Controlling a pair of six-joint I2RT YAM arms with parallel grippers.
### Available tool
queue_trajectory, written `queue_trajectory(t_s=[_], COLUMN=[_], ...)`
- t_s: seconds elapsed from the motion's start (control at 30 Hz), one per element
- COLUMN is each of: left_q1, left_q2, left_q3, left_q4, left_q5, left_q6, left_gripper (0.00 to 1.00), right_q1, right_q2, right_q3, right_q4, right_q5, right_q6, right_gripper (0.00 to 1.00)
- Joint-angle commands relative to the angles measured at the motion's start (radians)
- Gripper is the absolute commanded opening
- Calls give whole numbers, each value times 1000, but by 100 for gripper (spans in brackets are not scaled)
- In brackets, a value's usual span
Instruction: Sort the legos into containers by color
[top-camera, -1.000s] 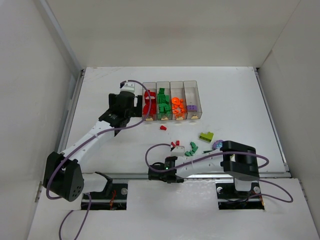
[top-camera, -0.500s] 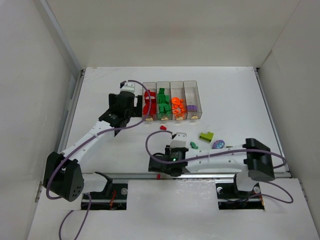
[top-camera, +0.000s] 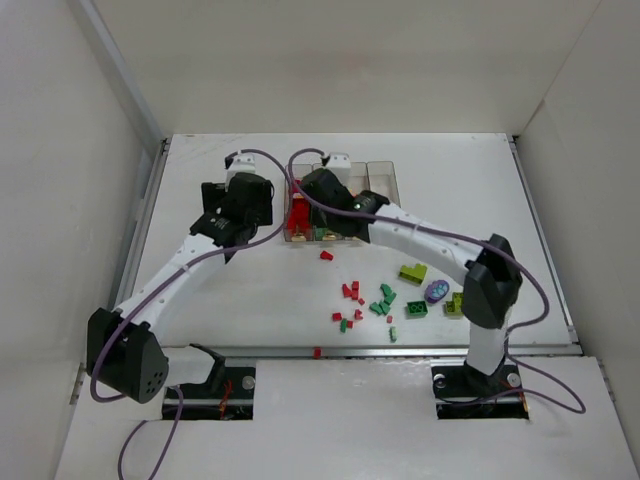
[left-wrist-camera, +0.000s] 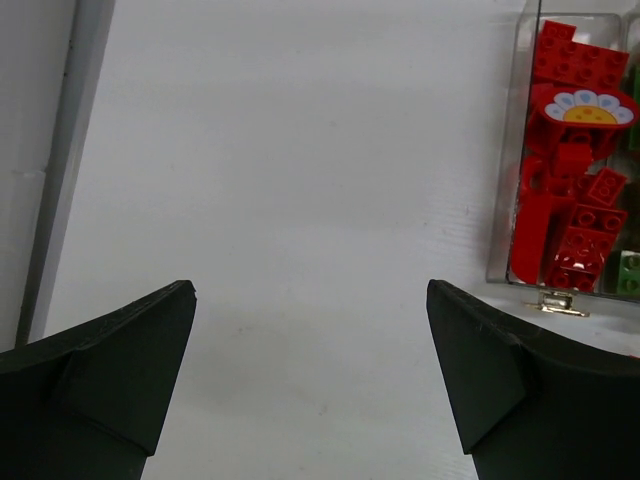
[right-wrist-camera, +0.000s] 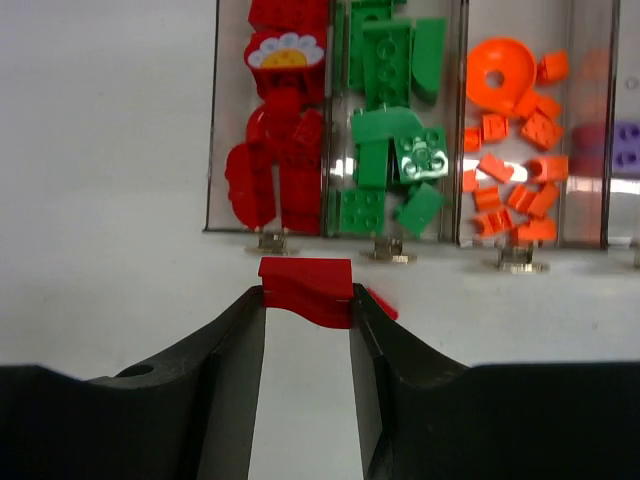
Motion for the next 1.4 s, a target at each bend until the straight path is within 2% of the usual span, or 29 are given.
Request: queue_trajectory(t_s=[0.0, 0.1, 0.23, 0.33, 0.47, 0.53, 0.7, 0.83, 0.9, 0.93, 0.97, 1.0, 1.03, 1.07, 1.1, 1.13, 1.17, 1.2, 1.23, 1.27, 1.3, 1.33, 1.37], left_q1=[27, 45, 74, 94, 94, 94, 94, 94, 94, 94, 94, 94, 94, 94, 84, 73, 73, 59, 59, 50, 39, 30, 4], left_q2=[-6, 3, 24, 35, 44, 54, 54, 44, 44, 35, 35, 35, 26, 26, 26, 26, 26, 26, 26, 26, 35, 35, 49], left_q3=[61, 61, 61, 61, 70, 70, 60, 51, 41, 41, 41, 32, 32, 32, 32, 43, 43, 55, 55, 67, 67, 67, 67], left_q4=[-90, -104, -113, -113, -113, -113, -113, -104, -104, -104, -104, -104, -122, -140, -166, -256, -320, -392, -473, -668, -764, -823, -823], left_q5=[-28, -17, 18, 29, 63, 103, 166, 236, 337, 389, 510, 581, 656, 729, 890, 982, 1073, 1218, 1277, 1322, 1347, 1347, 1336], left_q6=[-37, -37, -37, -37, -37, -23, 9, 50, 93, 169, 219, 272, 333, 474, 566, 684, 828, 984, 1361, 1582, 1812, 2019, 2166], left_gripper=[100, 100, 100, 100, 100, 100, 100, 100, 98, 96, 94, 88, 84, 82, 82, 82, 87, 90, 90, 93, 98, 99, 99], right_q1=[-56, -94, -136, -160, -184, -194, -194, -194, -203, -204, -213, -226, -237, -249, -262, -289, -302, -312, -322, -340, -340, -340, -340], right_q2=[110, 253, 388, 419, 444, 454, 464, 439, 410, 364, 333, 298, 257, 162, 108, -3, -61, -116, -168, -216, -296, -332, -366], right_q3=[166, 345, 498, 523, 511, 510, 510, 510, 498, 469, 442, 406, 315, 258, 197, 64, -3, -67, -126, -178, -263, -299, -331], right_q4=[140, 107, 71, 57, 68, 80, 80, 56, 27, 27, 16, 16, 16, 30, 40, 74, 92, 111, 126, 138, 139, 139, 139], right_q5=[-170, -230, -287, -318, -370, -442, -464, -454, -425, -413, -401, -384, -384, -370, -370, -370, -370, -370, -361, -379, -390, -399, -408], right_q6=[-222, -294, -348, -348, -359, -388, -388, -388, -379, -379, -364, -348, -336, -312, -301, -291, -291, -291, -291, -291, -302, -317, -317], right_gripper=[1, 1, 1, 5, 44, 59, 66, 68, 69, 69, 69, 69, 69, 69, 69, 69, 69, 69, 69, 70, 71, 71, 71])
